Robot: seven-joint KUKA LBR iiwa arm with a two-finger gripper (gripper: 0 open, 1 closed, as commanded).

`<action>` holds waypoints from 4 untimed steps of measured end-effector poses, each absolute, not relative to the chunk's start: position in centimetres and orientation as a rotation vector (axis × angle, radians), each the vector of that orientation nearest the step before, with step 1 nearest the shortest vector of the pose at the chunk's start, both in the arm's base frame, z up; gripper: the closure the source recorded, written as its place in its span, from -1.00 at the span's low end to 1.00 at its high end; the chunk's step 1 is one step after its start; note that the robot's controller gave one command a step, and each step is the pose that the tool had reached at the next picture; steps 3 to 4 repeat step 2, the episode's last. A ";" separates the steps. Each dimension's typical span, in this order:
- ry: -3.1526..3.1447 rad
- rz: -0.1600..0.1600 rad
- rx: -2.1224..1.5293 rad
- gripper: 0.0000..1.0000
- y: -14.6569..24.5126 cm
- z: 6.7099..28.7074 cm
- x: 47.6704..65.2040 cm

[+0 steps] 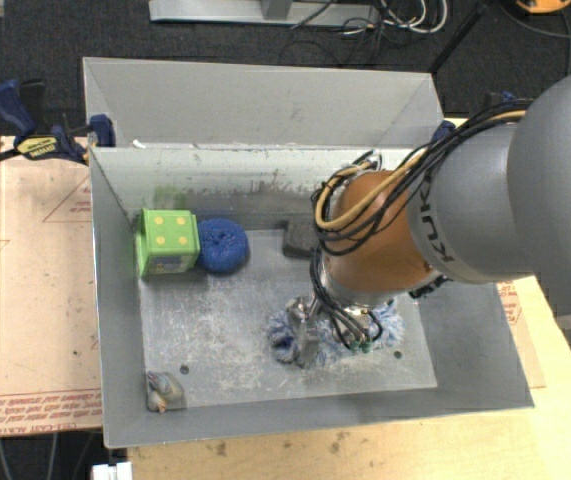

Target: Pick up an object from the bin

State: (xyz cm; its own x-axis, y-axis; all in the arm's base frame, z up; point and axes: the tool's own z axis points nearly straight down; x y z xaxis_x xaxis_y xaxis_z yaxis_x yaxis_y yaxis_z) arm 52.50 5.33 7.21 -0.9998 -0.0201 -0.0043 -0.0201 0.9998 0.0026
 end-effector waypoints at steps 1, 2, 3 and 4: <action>3.137 0.004 -0.031 1.00 5.3 7.2 52.5; 3.140 0.001 0.100 1.00 4.5 26.6 56.7; 3.140 0.001 0.100 1.00 4.5 26.6 56.7; 3.140 0.001 0.100 1.00 4.5 26.6 56.7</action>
Offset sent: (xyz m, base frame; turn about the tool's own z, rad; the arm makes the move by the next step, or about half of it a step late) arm 0.0429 -0.0096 0.2030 0.0910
